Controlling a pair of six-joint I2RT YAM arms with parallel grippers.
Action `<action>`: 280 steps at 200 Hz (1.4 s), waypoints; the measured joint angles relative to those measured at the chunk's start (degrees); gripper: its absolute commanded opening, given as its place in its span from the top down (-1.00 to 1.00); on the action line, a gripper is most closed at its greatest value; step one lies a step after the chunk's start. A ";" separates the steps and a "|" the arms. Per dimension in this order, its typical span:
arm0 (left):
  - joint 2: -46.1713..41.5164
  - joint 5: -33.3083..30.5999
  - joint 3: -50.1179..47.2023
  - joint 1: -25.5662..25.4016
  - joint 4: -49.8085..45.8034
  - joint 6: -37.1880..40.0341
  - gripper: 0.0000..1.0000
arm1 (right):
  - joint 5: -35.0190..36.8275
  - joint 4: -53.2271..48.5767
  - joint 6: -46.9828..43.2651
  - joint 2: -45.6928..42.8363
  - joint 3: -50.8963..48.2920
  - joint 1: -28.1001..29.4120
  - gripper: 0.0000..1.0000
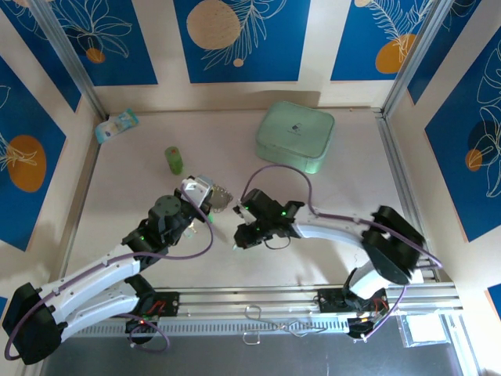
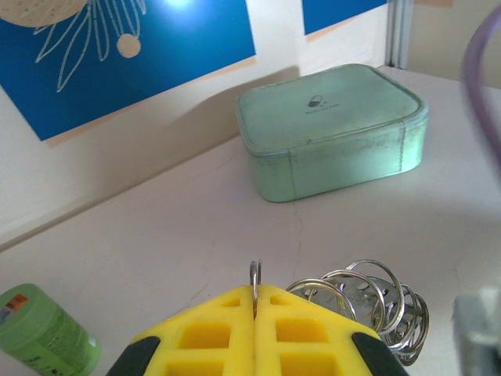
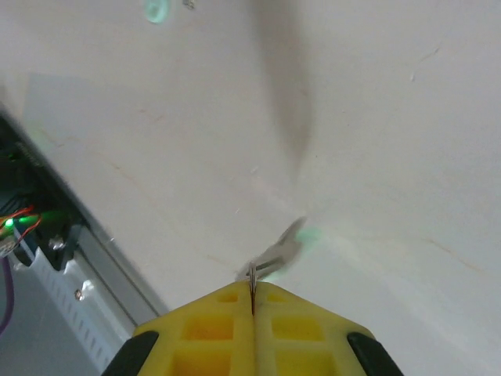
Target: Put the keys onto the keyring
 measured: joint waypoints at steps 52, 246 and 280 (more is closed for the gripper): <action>-0.02 6.78 -0.39 0.04 1.57 1.57 1.00 | 4.26 -5.66 -9.38 -18.14 -5.25 -4.72 1.00; 4.59 38.71 -1.55 0.20 10.84 -9.97 1.00 | -15.41 -0.61 -34.84 -26.08 -0.66 -18.01 1.00; 4.59 38.23 -1.68 0.20 11.89 -12.90 1.00 | -15.45 0.92 -34.84 -24.04 -0.63 -16.17 1.00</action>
